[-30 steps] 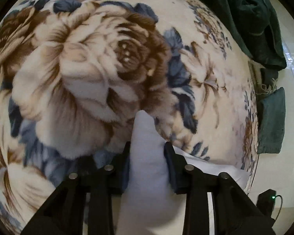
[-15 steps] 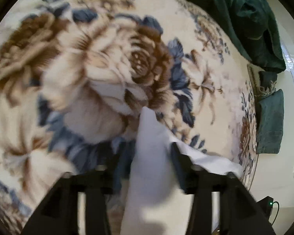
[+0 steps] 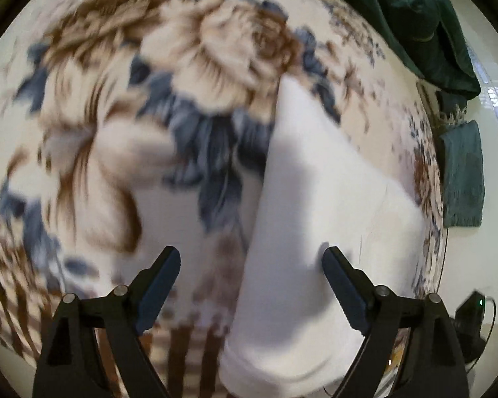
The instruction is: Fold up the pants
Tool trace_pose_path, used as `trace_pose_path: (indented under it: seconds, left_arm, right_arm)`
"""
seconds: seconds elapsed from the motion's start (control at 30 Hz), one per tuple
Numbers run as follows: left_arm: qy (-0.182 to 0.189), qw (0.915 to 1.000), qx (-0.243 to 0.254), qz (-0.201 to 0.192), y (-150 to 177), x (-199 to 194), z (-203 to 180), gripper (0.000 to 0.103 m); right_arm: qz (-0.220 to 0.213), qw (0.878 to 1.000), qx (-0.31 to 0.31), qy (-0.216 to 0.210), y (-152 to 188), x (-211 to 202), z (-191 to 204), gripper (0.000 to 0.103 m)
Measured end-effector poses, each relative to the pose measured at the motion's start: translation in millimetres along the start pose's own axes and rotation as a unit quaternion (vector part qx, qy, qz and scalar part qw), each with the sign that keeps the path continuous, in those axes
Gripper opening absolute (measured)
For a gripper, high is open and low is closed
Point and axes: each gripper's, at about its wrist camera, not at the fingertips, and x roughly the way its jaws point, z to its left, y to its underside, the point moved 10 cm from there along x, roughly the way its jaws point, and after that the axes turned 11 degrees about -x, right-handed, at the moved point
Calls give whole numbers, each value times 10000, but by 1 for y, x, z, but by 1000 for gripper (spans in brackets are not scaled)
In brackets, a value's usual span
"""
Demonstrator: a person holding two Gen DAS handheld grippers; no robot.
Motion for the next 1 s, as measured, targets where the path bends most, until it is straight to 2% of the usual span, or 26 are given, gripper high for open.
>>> trace_pose_path:
  seconds: [0.1,0.13,0.2,0.27,0.4,0.47,0.5,0.6,0.67,0.73,0.8,0.87,0.97,1.0]
  left_arm:
    - [286,9995,-126,88,20,0,2,87]
    - [365,9993,-75,96,27,1,1,87]
    - [455,9988,137,113,50,2,0,86]
    - [446,9980,261,365,81,9,7,86]
    - [421,9956,-49,830,136,12,38,84]
    - [509,9944,-275,884,144,5,47,84]
    - [494,9947,-383,817,142,-1,51,84]
    - [528,9968,-452,396,118,-19,53,84]
    - [603,9972,-411,159,96,-26,49,85]
    - [700,9967,-420,28,79,-28,47,85]
    - [767,9965,-322,-48,65,-22,43,85]
    - [706,9974,-152,1,59,-8,40,85]
    - [1273,9915,-129,224,59,9,28,85]
    - [1399,9897,-106,282,60,9,26,79]
  right_arm:
    - [21,9970,-660,406,-5,-17,33,15]
    - [34,9950,-879,462,-6,-20,48,19]
    - [115,9891,-1386,488,-7,-20,90,30]
    - [227,9827,-1788,430,-9,-13,129,31]
    - [654,9613,-2651,380,0,20,218,34]
    - [925,9474,-3030,451,11,43,252,48]
    - [1043,9413,-3171,501,13,56,274,57]
    - [1367,9239,-3504,701,27,103,312,57]
    - [1590,9168,-3531,973,35,135,319,57]
    - [1794,9001,-3625,1621,37,165,313,60]
    - [1862,8836,-3756,2088,39,184,314,59]
    - [1839,8806,-3717,2293,39,189,312,53]
    - [1774,8779,-3792,2326,36,181,313,35]
    - [1715,8800,-3777,2315,34,173,312,27]
